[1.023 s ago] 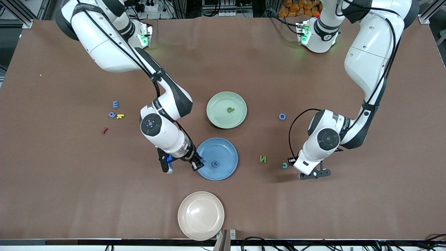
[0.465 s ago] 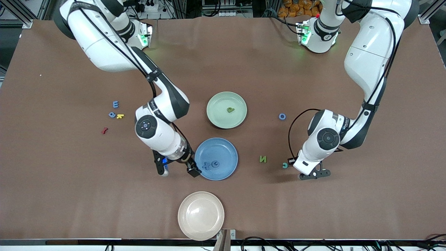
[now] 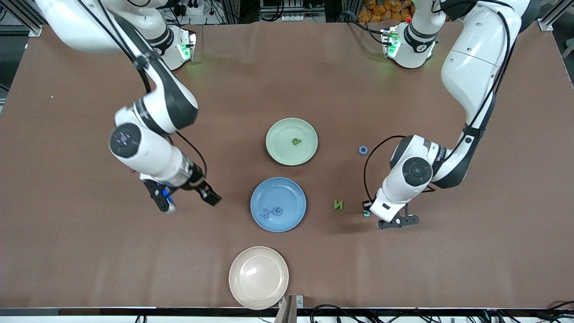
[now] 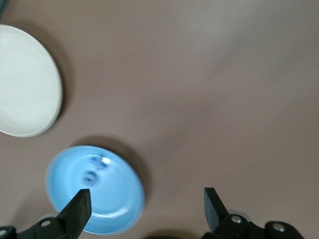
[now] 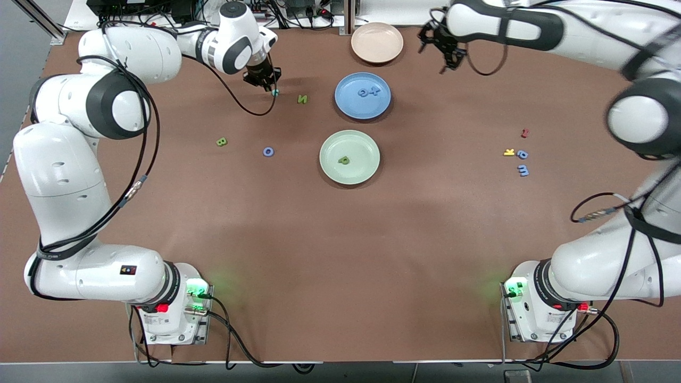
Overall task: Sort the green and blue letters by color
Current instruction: 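Place a green letter on the green plate while the right gripper returns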
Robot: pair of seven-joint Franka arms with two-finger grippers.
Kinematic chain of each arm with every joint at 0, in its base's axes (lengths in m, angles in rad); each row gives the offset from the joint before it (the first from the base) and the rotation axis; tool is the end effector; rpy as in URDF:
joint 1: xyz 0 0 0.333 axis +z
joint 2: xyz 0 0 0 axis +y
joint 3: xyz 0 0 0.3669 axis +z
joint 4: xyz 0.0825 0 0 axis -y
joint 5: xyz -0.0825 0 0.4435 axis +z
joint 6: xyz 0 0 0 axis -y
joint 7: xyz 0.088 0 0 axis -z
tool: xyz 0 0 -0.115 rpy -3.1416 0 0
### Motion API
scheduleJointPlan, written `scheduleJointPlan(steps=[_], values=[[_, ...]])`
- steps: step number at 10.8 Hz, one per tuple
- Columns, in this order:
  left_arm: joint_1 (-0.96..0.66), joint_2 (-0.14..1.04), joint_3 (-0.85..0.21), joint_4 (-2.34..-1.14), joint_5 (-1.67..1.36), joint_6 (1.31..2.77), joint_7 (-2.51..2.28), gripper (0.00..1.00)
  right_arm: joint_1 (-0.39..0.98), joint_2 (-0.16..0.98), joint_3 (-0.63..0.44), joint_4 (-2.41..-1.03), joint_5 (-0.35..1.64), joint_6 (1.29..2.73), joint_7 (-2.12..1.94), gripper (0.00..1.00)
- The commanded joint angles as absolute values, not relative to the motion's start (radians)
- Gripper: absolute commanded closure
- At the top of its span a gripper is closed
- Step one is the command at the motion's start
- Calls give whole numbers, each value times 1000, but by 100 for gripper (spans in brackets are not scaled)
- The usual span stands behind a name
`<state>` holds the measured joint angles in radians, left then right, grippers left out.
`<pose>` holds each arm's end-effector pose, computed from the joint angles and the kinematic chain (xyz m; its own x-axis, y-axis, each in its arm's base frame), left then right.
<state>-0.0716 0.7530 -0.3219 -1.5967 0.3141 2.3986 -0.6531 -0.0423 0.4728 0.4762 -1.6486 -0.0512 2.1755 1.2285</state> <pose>0.7375 -0.2622 0.2041 0.9877 0.1305 0.0857 0.1268 -0.9908 0.0474 0.7030 0.2733 0.3835 0.6812 -0.7222 -0.1204 -0.7315 -0.6645 -0.1526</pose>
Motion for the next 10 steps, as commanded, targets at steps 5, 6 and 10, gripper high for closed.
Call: scheduleJointPlan(steps=[5, 6, 10], values=[[-98, 566, -481, -1819, 295, 2330, -912, 100, -299, -1, 499, -2206, 21, 2048, 553, 0], [-101, 560, -521, -1818, 295, 2300, -958, 100, -296, -11, 433, -2218, 21, 2027, 466, 0], [-249, 569, -581, -1809, 293, 2278, -1176, 100, -296, -20, 275, -2270, 21, 2031, 291, 0]])
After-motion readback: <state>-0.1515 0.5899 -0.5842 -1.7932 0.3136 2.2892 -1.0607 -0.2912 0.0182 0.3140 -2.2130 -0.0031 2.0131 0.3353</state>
